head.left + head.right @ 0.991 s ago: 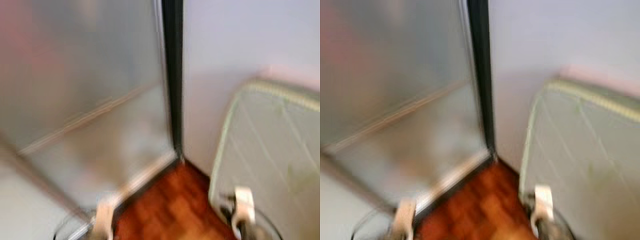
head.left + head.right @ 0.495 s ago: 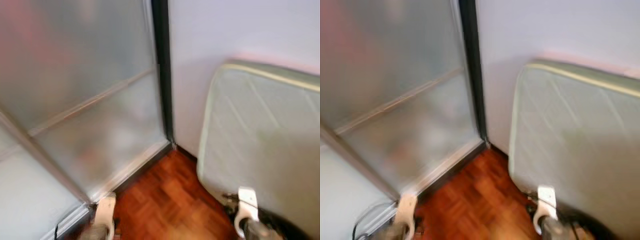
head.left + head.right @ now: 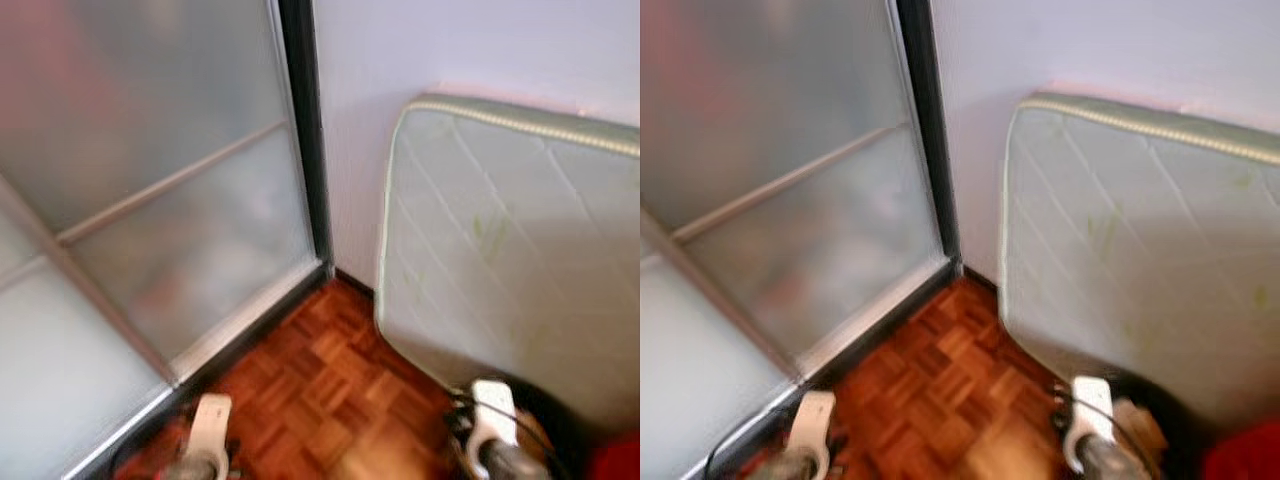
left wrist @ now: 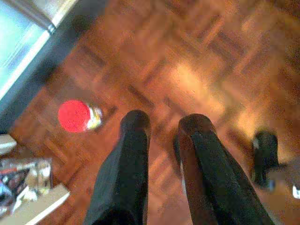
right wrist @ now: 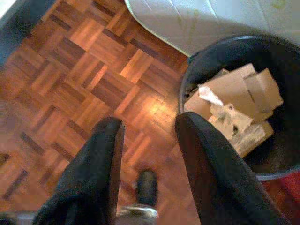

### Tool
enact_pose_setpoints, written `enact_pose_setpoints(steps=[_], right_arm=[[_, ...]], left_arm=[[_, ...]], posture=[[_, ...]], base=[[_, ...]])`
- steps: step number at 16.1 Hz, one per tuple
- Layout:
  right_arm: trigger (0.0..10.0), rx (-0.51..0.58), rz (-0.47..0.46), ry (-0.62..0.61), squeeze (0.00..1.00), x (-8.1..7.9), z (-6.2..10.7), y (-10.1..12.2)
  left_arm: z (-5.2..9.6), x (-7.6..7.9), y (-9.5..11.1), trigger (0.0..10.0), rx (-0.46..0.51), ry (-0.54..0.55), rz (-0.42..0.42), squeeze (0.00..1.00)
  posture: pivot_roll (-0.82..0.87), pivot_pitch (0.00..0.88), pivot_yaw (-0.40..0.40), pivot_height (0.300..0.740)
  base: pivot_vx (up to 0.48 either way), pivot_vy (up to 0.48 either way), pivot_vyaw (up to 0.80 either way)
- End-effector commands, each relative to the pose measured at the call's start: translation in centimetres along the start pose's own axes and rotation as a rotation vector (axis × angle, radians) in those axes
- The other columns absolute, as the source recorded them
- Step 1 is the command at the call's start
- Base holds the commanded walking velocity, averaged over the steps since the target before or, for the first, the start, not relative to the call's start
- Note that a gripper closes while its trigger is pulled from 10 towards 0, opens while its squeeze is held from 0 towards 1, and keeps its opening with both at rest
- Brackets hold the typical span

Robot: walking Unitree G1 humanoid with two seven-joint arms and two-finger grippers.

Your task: Clean up the room

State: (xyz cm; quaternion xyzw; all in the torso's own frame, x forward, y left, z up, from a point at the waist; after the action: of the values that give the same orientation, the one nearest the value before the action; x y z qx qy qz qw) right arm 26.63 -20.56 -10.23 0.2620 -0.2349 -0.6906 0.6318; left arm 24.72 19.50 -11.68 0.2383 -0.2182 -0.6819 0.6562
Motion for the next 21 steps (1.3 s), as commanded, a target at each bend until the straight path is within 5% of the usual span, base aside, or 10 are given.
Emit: enact_pose_setpoints(steps=[1, 21], right_arm=[[10.0, -0.006, 0.016, 0.006, 0.00, 0.02, 0.03, -0.13], [10.0, -0.017, 0.010, 0.002, 0.00, -0.05, -0.02, -0.14]], left_arm=[[-0.15, -0.08, 1.61, 10.0, 0.039, -0.001, -0.030, 0.00], [-0.15, -0.22, 1.97, 10.0, 0.049, -0.001, -0.042, 0.00]], posture=[[-0.08, 0.000, 0.077, 0.740], [-0.07, 0.000, 0.081, 0.740]], base=[[0.000, 0.000, -0.80], [0.000, -0.047, -0.79]])
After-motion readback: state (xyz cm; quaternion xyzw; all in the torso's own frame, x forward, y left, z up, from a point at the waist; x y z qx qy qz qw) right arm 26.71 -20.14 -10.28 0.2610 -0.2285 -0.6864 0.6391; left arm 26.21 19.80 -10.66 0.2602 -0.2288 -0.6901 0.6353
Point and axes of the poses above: a point about 5 cm out from each wrist's last joint towards the gripper, its own z axis pointing back from the gripper into the wrist, its own y axis along the axis of the wrist's last joint, x = y × z, the point moved 6 cm from there along -z, pointing out of the wrist towards the gripper, and after that the axes turned 1 degree about z, right-handed, at the moved point
